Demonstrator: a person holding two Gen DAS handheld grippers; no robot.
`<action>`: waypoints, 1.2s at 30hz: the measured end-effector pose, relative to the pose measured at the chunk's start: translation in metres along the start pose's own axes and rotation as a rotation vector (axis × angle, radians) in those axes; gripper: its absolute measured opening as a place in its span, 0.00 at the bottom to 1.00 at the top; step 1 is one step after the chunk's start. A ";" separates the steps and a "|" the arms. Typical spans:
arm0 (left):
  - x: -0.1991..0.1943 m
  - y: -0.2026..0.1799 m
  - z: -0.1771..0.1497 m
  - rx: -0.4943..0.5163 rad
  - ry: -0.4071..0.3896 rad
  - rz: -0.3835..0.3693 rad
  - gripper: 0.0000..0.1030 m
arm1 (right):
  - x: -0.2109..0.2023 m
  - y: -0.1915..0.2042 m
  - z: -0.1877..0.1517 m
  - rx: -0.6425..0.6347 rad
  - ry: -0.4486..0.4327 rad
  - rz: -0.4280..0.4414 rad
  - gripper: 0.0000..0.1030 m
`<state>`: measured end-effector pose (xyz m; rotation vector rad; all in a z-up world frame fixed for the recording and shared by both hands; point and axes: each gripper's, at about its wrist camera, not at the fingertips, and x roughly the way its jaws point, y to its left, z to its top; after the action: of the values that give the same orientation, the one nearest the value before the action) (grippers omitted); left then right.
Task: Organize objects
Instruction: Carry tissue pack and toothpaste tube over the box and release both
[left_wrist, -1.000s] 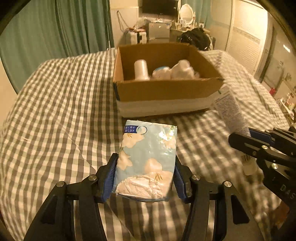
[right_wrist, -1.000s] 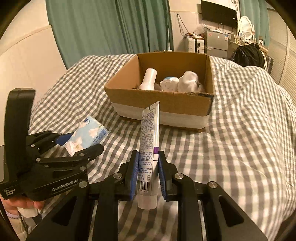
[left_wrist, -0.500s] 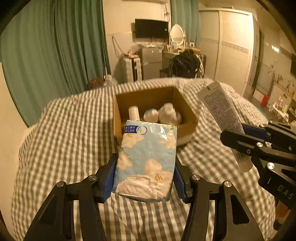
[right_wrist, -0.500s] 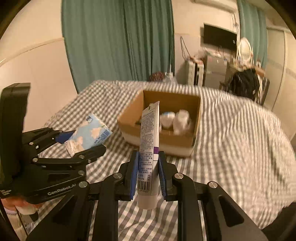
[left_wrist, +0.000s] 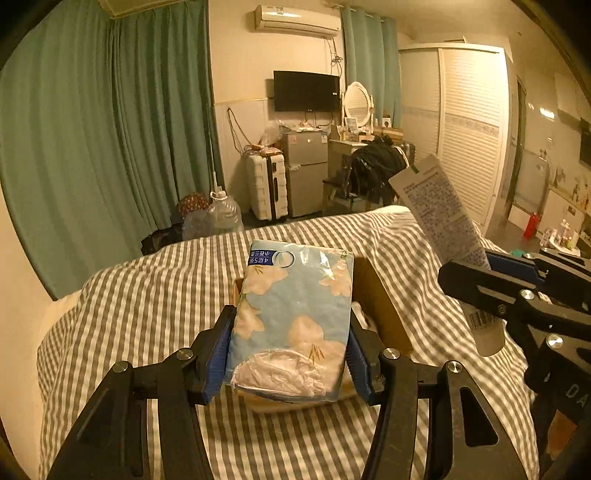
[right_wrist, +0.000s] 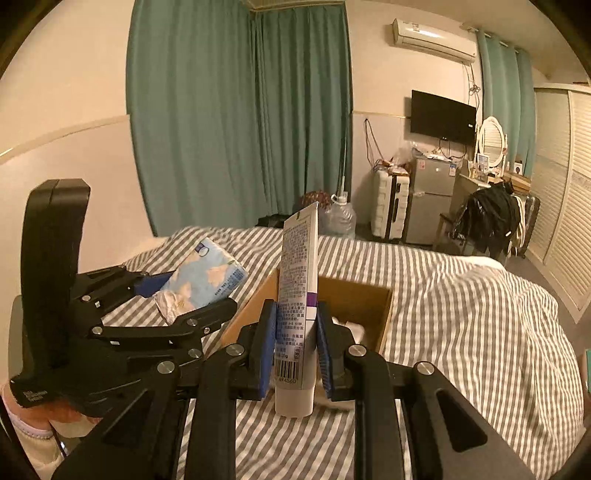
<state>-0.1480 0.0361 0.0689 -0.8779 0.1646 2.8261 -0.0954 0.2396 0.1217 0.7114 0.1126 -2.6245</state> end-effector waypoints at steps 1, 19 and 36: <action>0.005 0.000 0.004 -0.006 -0.002 0.000 0.55 | 0.003 -0.004 0.004 0.001 -0.004 -0.001 0.19; 0.139 0.020 0.025 -0.039 0.056 0.018 0.55 | 0.120 -0.052 0.051 0.079 -0.043 -0.026 0.19; 0.201 0.001 -0.027 0.018 0.239 0.026 0.55 | 0.201 -0.079 -0.022 0.115 0.202 -0.060 0.19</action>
<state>-0.2960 0.0582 -0.0677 -1.2158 0.2336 2.7305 -0.2756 0.2409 -0.0004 1.0278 0.0428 -2.6259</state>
